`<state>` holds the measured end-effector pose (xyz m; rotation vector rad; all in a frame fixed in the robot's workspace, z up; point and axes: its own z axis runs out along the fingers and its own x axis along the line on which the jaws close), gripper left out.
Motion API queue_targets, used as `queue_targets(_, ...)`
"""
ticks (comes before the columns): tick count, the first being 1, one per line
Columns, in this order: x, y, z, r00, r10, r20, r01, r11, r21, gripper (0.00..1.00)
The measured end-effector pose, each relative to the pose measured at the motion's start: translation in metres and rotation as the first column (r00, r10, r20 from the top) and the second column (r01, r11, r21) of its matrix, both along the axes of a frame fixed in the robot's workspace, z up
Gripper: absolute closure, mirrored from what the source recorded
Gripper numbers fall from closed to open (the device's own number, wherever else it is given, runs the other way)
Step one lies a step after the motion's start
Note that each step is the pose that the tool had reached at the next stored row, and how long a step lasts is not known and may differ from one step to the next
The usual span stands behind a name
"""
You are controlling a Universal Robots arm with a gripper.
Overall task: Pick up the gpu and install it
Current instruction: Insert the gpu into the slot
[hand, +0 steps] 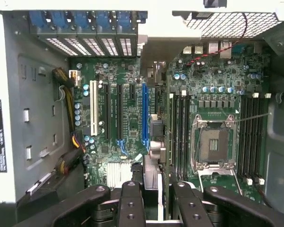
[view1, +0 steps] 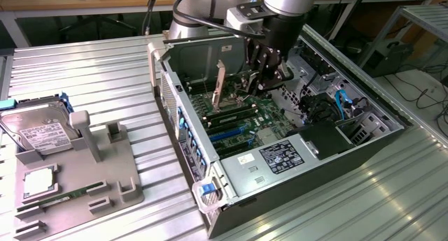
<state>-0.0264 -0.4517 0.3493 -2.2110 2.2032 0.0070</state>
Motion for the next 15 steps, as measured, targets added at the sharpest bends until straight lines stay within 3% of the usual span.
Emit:
queue_targets(5,-0.002,0.0029,-0.0097,0.9995,-0.030,0.0000,0.030,0.9995,-0.0008,0.72)
queue_targets(11,-0.012,0.0041,-0.0225,0.9996,-0.030,0.0009,0.030,0.9996,-0.0007,0.72)
queue_targets(13,-0.012,0.0042,-0.0244,0.9995,-0.030,0.0069,0.030,0.9996,-0.0007,0.72)
queue_targets(15,-0.012,0.0046,-0.0271,0.9995,-0.023,0.0197,0.023,0.9997,-0.0014,0.72)
